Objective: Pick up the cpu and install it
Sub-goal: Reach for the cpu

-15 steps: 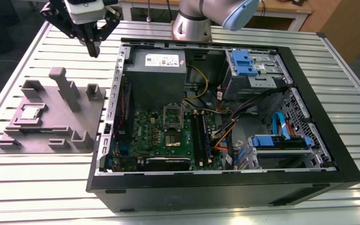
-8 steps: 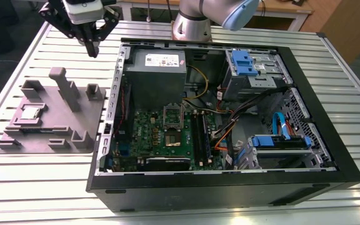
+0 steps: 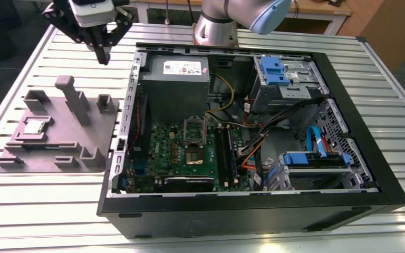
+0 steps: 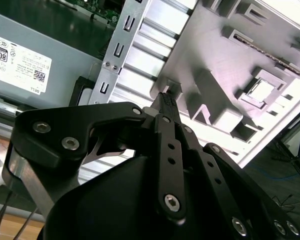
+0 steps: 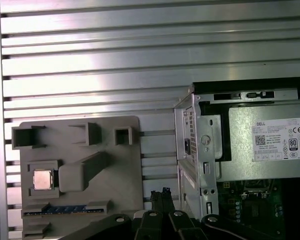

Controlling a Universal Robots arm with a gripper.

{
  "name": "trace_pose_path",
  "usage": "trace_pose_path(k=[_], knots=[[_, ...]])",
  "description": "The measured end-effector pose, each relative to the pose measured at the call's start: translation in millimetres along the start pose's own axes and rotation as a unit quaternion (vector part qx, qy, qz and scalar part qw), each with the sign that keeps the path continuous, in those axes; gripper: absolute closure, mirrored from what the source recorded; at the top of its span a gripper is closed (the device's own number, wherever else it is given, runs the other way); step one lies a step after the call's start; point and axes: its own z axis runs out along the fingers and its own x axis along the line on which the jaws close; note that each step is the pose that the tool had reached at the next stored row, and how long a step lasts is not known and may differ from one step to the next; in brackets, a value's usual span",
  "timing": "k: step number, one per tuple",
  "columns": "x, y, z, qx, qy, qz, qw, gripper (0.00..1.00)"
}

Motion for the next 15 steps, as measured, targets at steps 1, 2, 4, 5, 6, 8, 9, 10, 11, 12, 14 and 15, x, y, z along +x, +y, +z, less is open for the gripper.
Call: trace_pose_path(k=[1,2,4,5,6,8,9,10,11,12,14,15], knots=[[0.4,0.0,0.0,0.0,0.0001,0.0,1.0,0.9],[0.5,0.0,0.1,0.0,0.0002,0.0,1.0,0.9],[0.9,-0.1,0.2,0.0,0.0003,0.0,1.0,0.9],[1.1,-0.1,0.2,0.0,0.0003,0.0,1.0,0.9],[1.2,-0.1,0.2,0.0,0.0004,0.0,1.0,0.9],[2.7,-0.2,0.4,0.0001,0.0009,0.0,1.0,0.9],[2.8,-0.2,0.5,0.0001,0.0009,0.0,1.0,0.9],[4.1,-0.3,0.6,0.0001,0.0012,0.0,1.0,0.9],[5.5,-0.4,0.9,0.0001,0.0015,0.0,1.0,0.9],[5.7,-0.5,0.9,0.0001,0.0015,0.0,1.0,0.9],[6.0,-0.5,1.0,0.0001,0.0016,0.0,1.0,0.9],[6.3,-0.5,1.0,0.0001,0.0016,0.0,1.0,0.9]])
